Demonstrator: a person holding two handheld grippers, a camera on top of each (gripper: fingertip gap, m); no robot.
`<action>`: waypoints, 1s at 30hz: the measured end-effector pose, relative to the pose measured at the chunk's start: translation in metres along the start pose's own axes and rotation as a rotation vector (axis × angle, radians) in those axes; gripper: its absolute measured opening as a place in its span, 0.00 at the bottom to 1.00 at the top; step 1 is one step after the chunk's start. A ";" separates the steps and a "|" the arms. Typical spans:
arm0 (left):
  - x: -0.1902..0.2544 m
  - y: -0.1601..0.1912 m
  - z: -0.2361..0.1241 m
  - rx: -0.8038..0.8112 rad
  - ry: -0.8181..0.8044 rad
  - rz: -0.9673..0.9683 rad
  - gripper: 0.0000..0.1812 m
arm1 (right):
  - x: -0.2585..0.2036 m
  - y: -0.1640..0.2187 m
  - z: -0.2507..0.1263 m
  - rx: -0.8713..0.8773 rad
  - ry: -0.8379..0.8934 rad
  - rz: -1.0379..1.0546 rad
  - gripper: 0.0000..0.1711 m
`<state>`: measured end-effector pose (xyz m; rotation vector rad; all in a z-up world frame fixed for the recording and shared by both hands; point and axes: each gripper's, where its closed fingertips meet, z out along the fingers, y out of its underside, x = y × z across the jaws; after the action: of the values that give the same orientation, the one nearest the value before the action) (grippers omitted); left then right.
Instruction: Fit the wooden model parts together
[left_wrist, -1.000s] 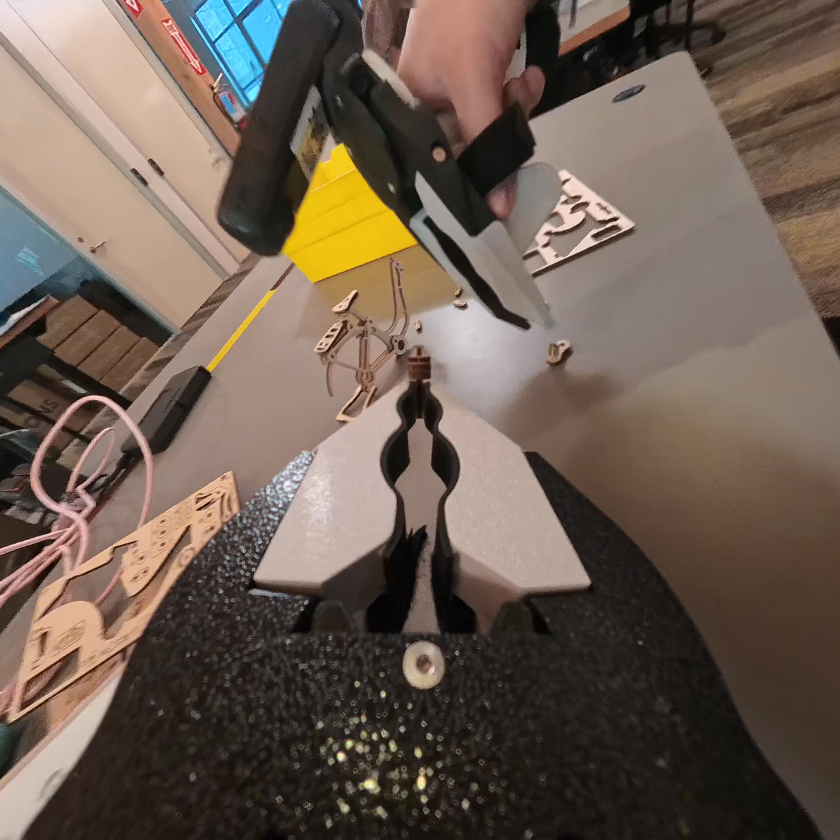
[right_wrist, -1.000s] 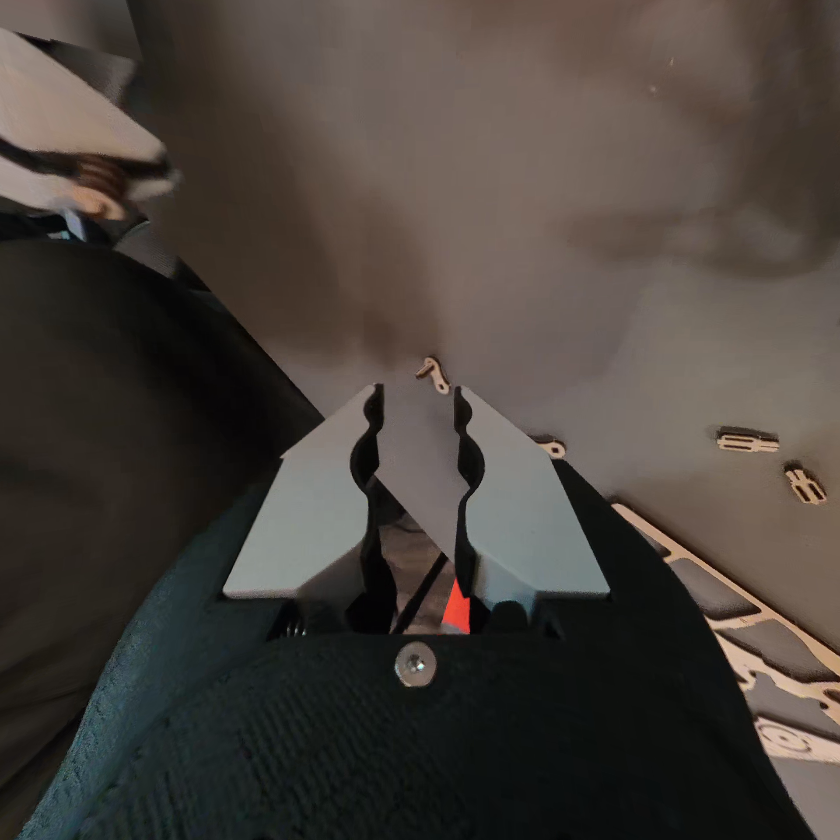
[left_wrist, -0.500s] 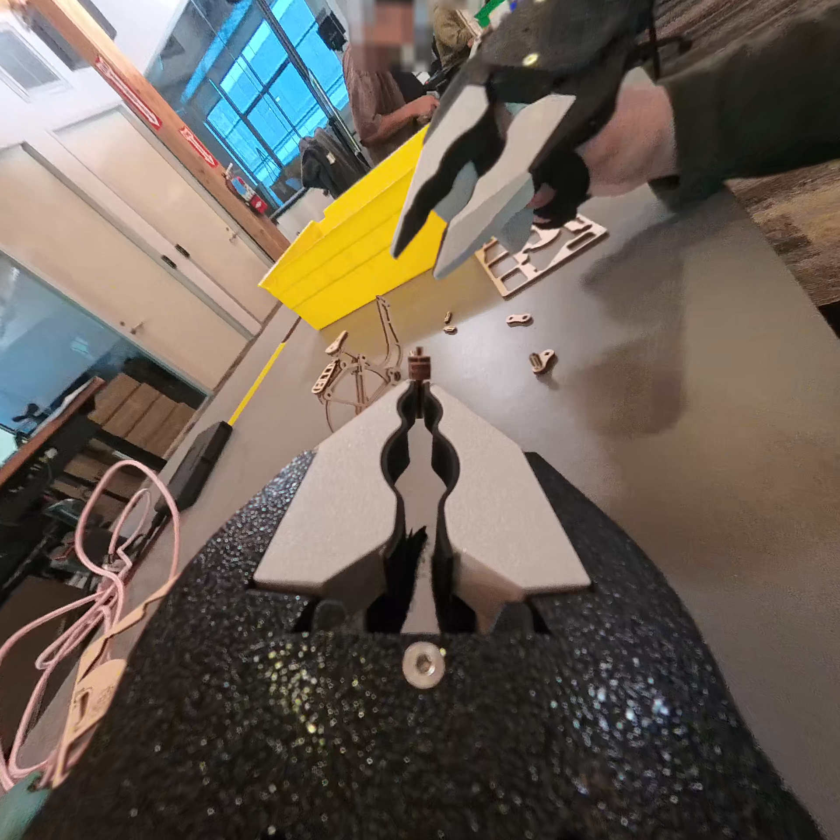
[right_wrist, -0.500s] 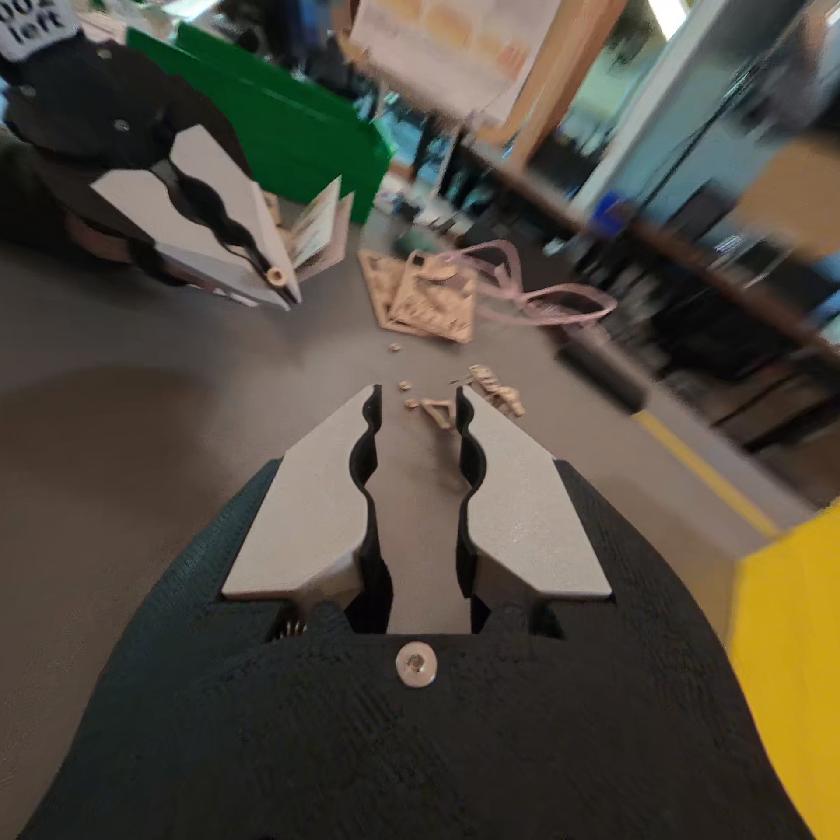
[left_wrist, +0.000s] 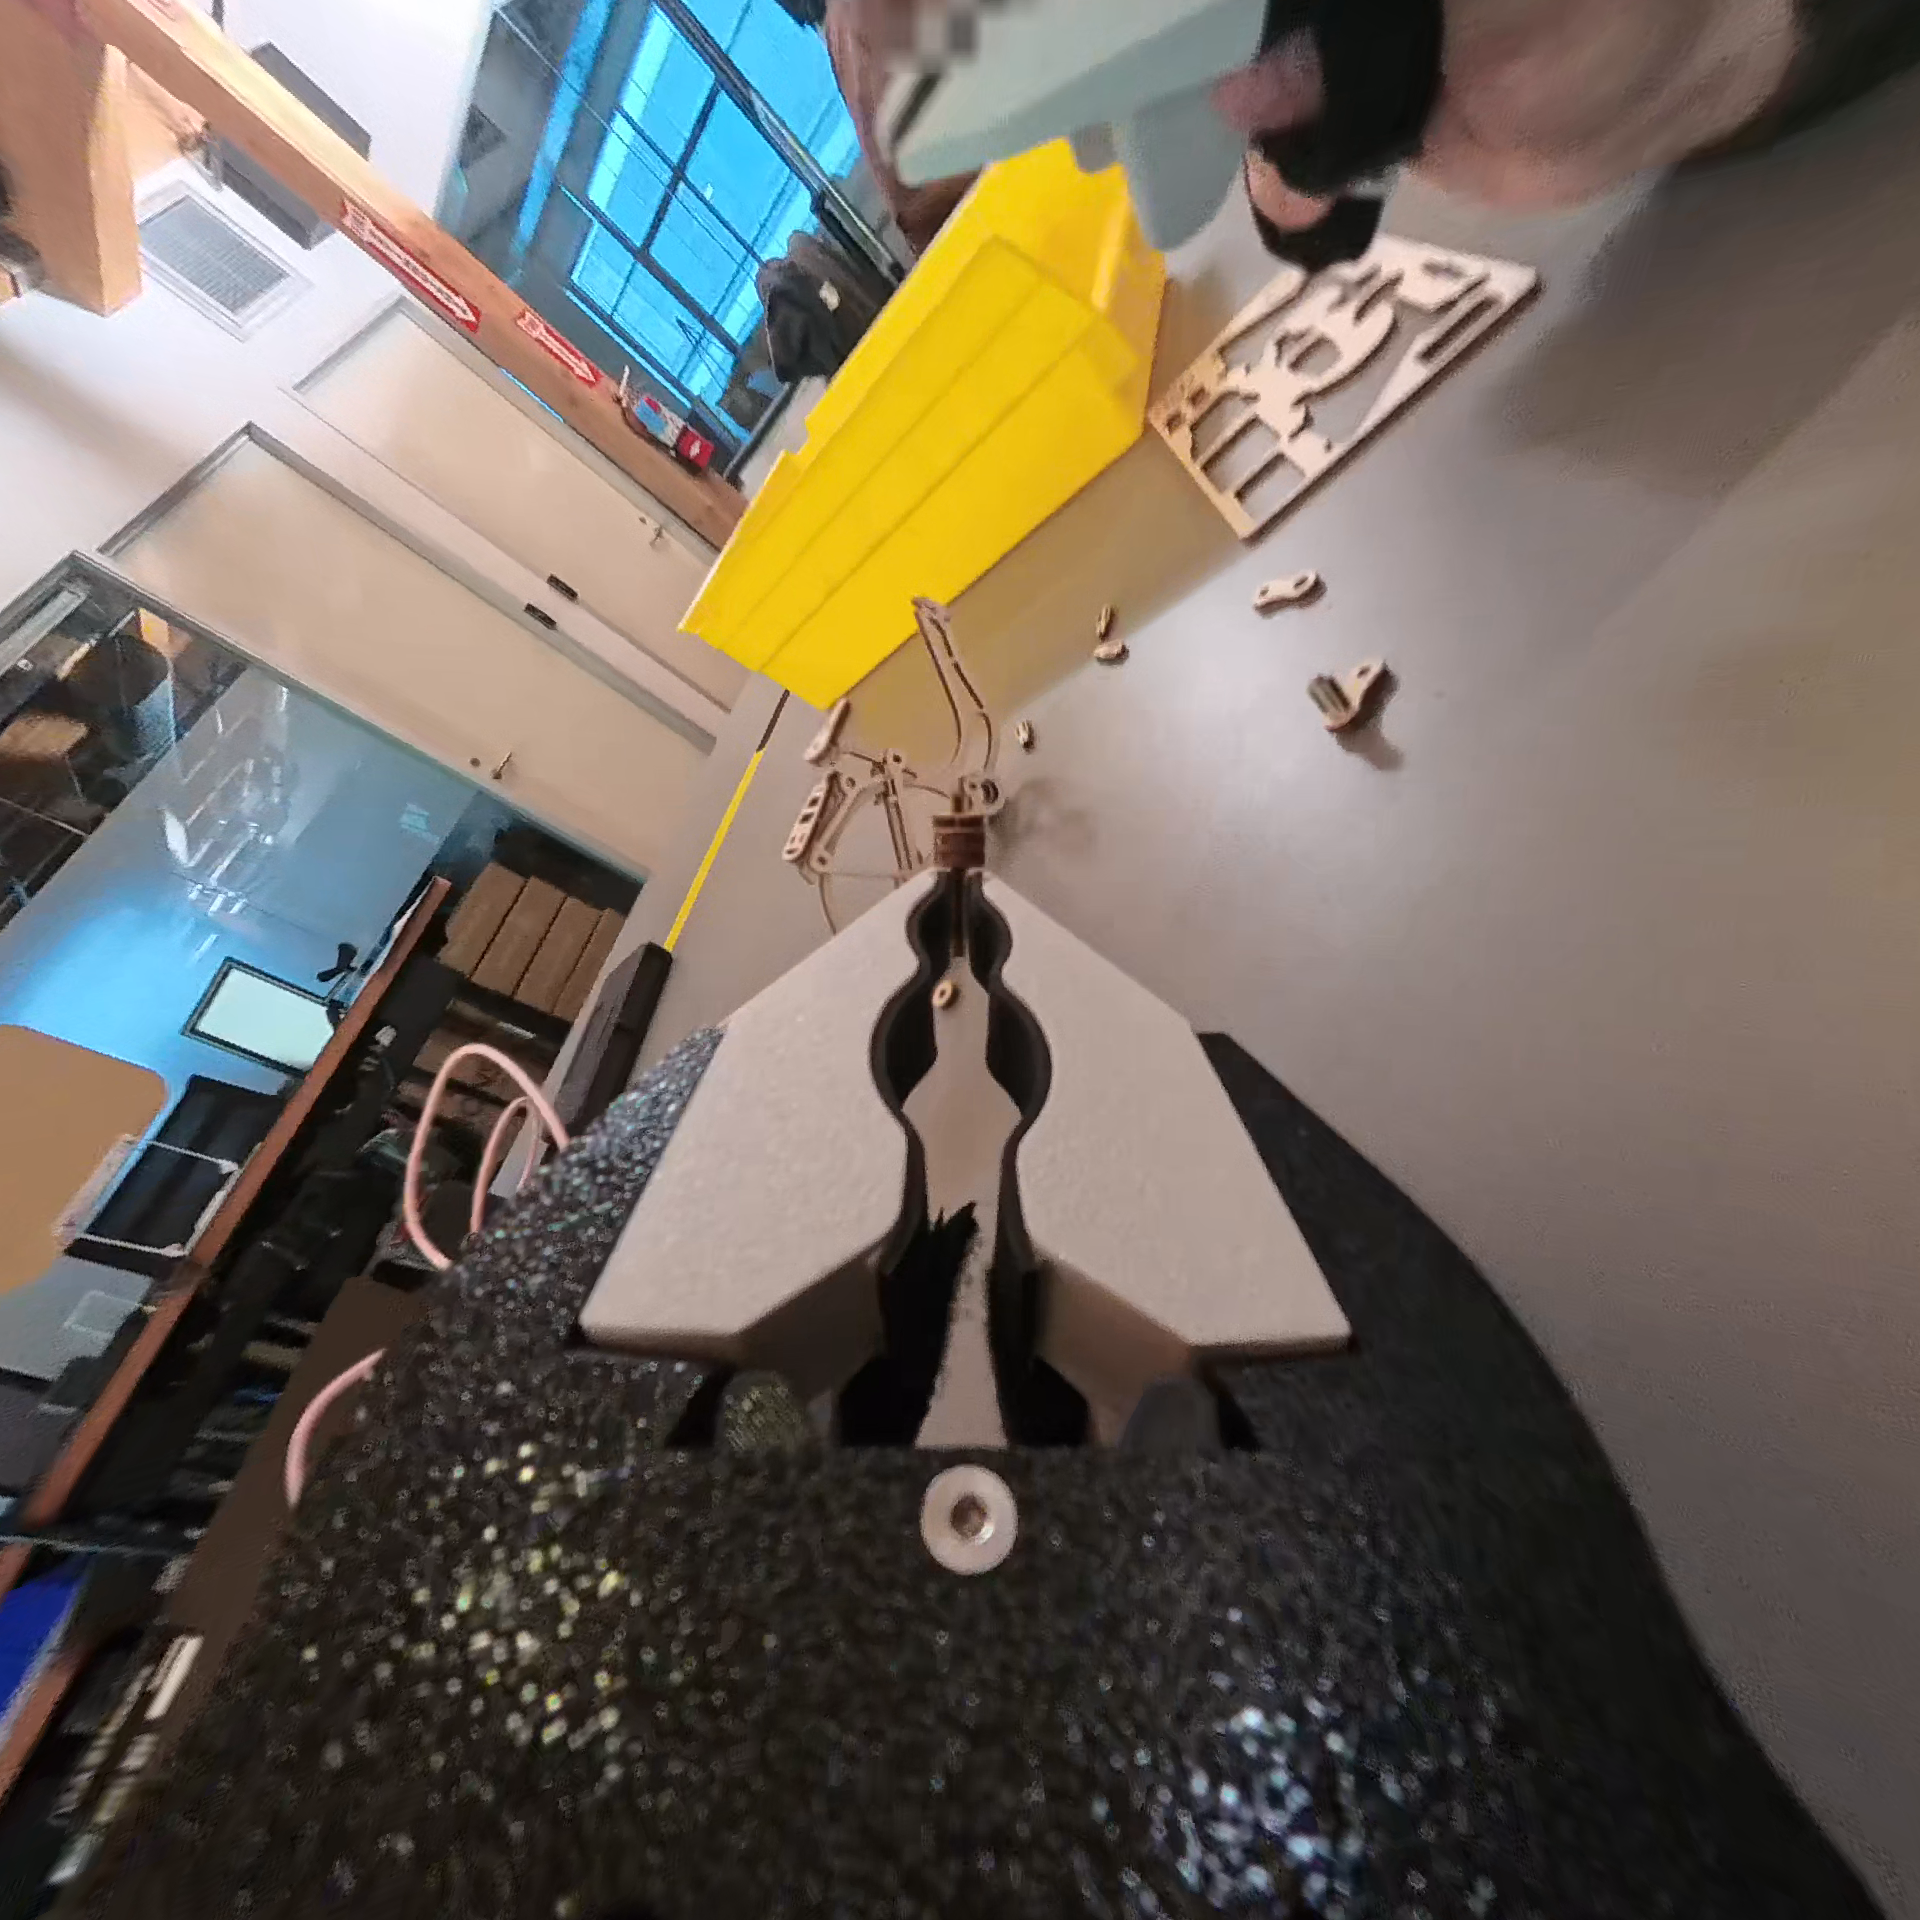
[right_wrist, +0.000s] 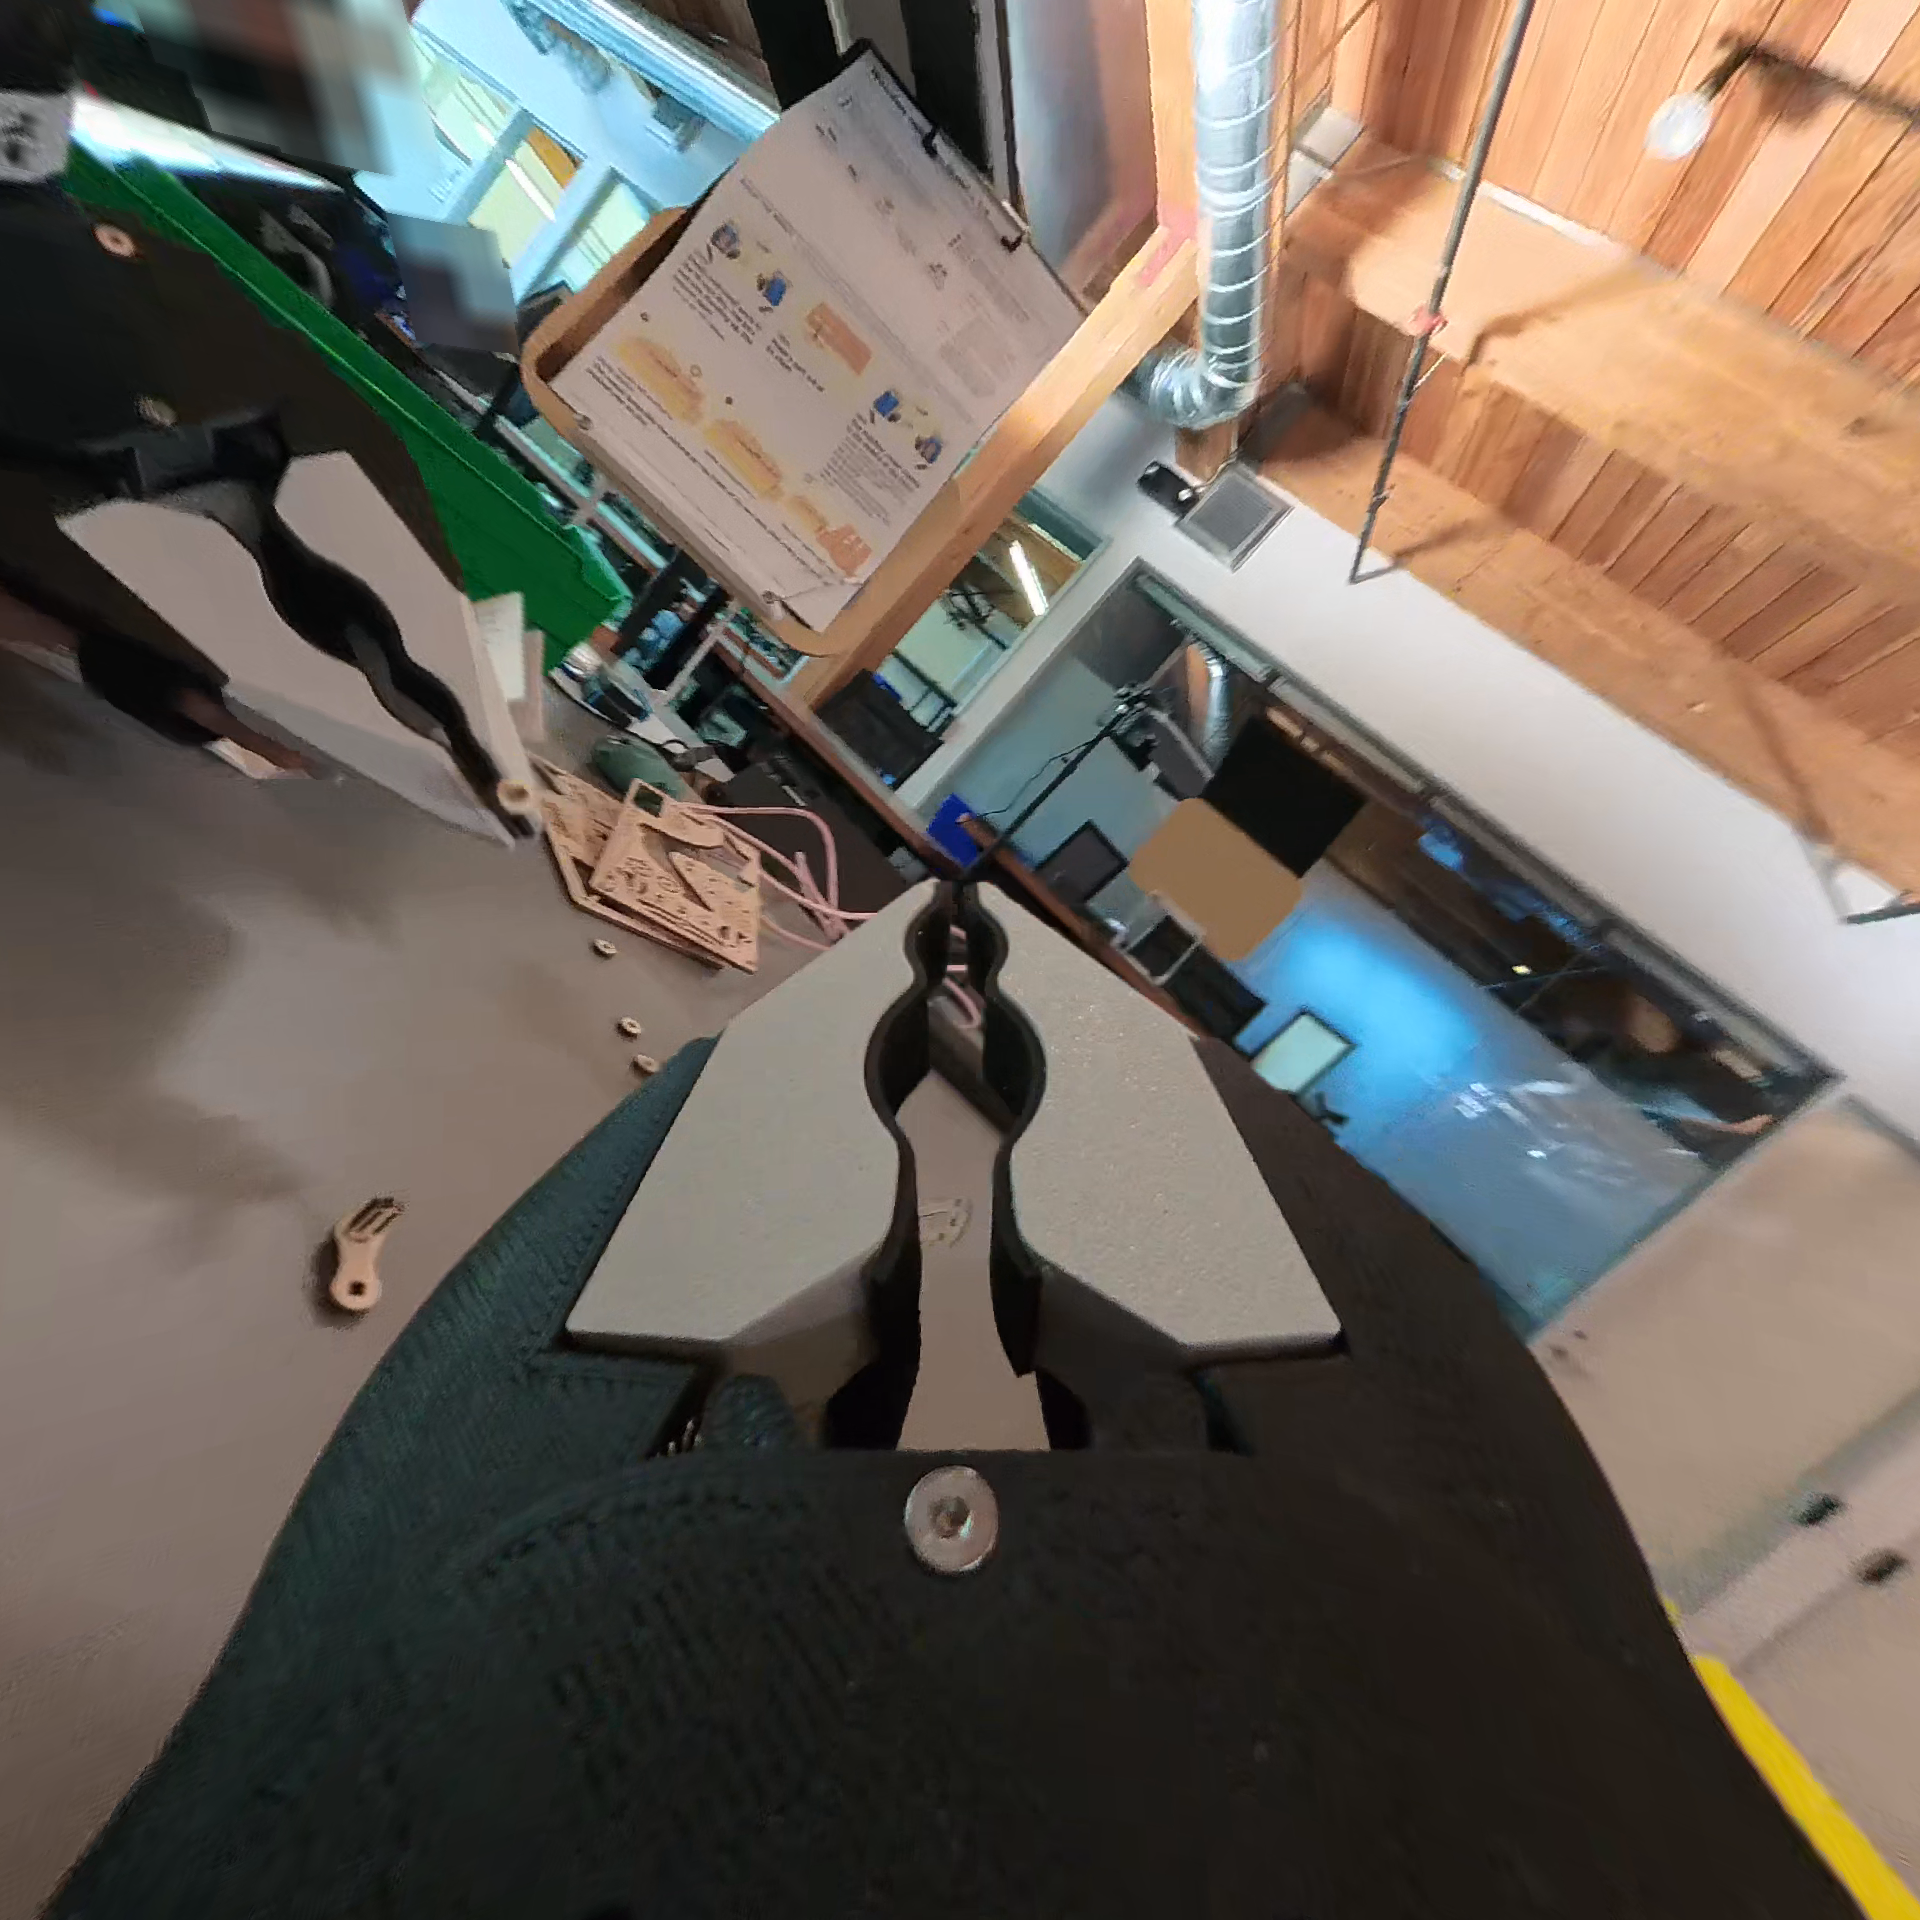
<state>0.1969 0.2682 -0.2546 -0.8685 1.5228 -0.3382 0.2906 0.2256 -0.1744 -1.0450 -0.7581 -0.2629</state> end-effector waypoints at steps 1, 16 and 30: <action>0.003 0.002 0.001 -0.014 0.004 0.030 0.00 | -0.003 0.000 0.001 -0.002 -0.021 0.019 0.00; -0.006 0.001 -0.006 0.025 -0.004 -0.079 0.00 | -0.017 0.029 0.012 -0.161 -0.087 0.105 0.01; -0.010 -0.008 -0.012 0.108 0.015 -0.116 0.00 | -0.011 0.057 0.014 -0.287 -0.080 0.166 0.00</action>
<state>0.1873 0.2664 -0.2400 -0.8721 1.4576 -0.5079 0.3073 0.2648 -0.2169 -1.3898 -0.7141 -0.1914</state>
